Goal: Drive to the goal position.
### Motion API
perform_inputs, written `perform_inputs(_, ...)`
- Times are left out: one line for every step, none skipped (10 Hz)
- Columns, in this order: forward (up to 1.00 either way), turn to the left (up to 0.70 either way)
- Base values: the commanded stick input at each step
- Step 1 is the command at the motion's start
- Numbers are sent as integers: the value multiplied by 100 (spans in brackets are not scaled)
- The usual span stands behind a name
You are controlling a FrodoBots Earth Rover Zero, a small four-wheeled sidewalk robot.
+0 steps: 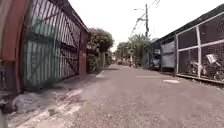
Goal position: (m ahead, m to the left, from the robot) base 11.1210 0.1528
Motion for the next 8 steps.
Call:
perform_inputs(70, 0)
perform_inputs(70, 0)
perform_inputs(70, 0)
perform_inputs(70, 0)
perform_inputs(70, 0)
perform_inputs(70, 0)
perform_inputs(70, 0)
perform_inputs(70, 0)
